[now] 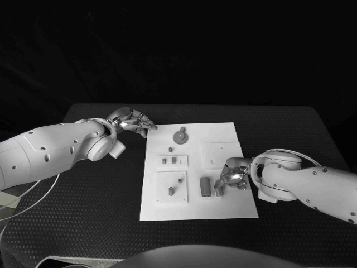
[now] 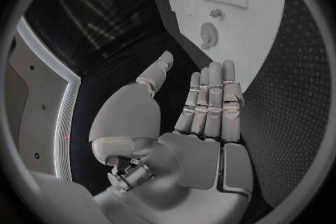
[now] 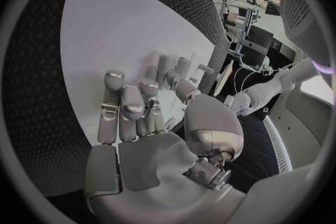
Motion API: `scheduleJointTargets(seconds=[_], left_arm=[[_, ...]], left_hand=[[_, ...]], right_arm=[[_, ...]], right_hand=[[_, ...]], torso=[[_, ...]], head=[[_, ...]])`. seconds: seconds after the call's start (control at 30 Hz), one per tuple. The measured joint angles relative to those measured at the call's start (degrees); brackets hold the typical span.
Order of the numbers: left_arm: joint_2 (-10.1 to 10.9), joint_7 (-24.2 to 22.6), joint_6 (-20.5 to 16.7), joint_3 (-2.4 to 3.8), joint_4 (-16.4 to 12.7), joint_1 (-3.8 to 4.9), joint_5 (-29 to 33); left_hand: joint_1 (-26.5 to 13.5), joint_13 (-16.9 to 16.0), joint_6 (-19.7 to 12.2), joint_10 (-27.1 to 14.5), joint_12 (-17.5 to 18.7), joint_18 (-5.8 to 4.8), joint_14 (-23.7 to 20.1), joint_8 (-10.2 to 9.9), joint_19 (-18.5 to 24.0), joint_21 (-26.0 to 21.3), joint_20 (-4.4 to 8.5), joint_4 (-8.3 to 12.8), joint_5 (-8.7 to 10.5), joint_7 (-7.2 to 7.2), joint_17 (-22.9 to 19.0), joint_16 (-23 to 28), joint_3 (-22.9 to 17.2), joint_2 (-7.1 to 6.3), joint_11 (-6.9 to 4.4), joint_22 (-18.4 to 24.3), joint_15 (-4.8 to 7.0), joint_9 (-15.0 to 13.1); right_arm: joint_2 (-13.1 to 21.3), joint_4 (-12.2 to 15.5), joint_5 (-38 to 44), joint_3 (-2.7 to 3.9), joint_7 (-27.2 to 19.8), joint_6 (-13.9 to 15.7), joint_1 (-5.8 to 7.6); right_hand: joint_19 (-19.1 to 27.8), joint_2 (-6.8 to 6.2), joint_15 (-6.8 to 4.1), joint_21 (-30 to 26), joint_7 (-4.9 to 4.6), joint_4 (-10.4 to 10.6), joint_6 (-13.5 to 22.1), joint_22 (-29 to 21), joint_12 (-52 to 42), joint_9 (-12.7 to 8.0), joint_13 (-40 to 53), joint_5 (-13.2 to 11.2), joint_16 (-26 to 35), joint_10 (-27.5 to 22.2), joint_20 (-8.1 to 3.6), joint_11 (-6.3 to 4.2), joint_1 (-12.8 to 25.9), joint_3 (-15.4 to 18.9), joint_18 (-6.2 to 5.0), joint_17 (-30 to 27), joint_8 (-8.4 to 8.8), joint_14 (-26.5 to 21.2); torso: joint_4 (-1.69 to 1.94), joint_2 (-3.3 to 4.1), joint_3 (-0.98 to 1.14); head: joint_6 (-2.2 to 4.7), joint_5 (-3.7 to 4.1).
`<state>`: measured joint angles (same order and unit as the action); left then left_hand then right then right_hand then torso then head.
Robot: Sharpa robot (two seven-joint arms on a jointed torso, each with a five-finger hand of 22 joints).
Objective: Assemble the parts on the task board
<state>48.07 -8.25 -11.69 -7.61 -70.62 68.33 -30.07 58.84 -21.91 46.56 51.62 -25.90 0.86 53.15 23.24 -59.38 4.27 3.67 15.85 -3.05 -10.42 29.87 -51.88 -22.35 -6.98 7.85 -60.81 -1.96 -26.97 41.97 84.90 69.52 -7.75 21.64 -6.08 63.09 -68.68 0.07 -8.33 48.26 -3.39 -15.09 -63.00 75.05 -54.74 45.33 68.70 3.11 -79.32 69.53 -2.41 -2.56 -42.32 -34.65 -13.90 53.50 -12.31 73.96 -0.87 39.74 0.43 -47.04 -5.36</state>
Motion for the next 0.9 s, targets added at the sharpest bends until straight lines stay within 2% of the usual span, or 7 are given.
scheduleJointTargets(seconds=[0.47,0.73,0.9], left_arm=[[0.0,0.0,0.0,0.00,0.0,0.00,0.0],[0.1,0.0,0.0,0.00,0.0,0.00,0.0],[0.1,0.0,0.0,0.00,0.0,0.00,0.0]], left_hand=[[-0.2,0.1,0.0,0.0,0.0,0.00,0.0,0.0,0.0,0.0,0.00,0.0,0.00,0.00,0.0,0.0,0.0,0.20,0.00,0.0,0.00,0.0],[-0.2,0.0,0.0,0.0,0.0,0.00,0.0,0.0,0.0,0.0,0.00,0.0,0.00,0.00,0.0,0.0,0.0,0.20,0.00,0.0,0.00,0.0],[-0.2,0.0,0.0,0.0,0.0,0.00,0.0,0.0,0.0,0.0,0.00,0.0,0.00,0.00,0.0,0.0,0.0,0.18,0.00,0.0,0.00,0.0]], right_arm=[[-0.1,-0.1,0.1,-0.04,0.1,-0.1,-0.10],[-0.1,0.0,0.1,-0.06,0.1,-0.1,-0.13],[-0.1,0.0,0.1,-0.06,0.1,-0.1,-0.13]], right_hand=[[0.1,-1.28,-0.02,-0.2,0.01,0.8,0.0,0.0,0.0,0.0,0.0,0.0,0.0,0.0,0.08,0.00,1.3,-0.3,-0.03,-0.1,-0.01,-0.2],[0.1,-2.67,-0.15,-0.2,0.03,3.7,0.0,0.0,0.0,0.1,0.0,0.0,0.0,0.0,0.08,0.00,4.2,-0.3,-0.05,-0.1,0.00,-0.1],[0.1,-3.38,-0.14,-0.4,0.03,4.6,0.0,0.0,0.0,0.1,0.1,0.0,0.0,0.0,0.08,0.00,5.7,-0.5,-0.06,-0.1,0.00,-0.1]], torso=[[0.00,0.01,0.00],[0.00,0.03,-0.02],[0.00,0.03,-0.02]], head=[[-0.13,-0.04],[-0.16,-0.07],[-0.19,-0.08]])
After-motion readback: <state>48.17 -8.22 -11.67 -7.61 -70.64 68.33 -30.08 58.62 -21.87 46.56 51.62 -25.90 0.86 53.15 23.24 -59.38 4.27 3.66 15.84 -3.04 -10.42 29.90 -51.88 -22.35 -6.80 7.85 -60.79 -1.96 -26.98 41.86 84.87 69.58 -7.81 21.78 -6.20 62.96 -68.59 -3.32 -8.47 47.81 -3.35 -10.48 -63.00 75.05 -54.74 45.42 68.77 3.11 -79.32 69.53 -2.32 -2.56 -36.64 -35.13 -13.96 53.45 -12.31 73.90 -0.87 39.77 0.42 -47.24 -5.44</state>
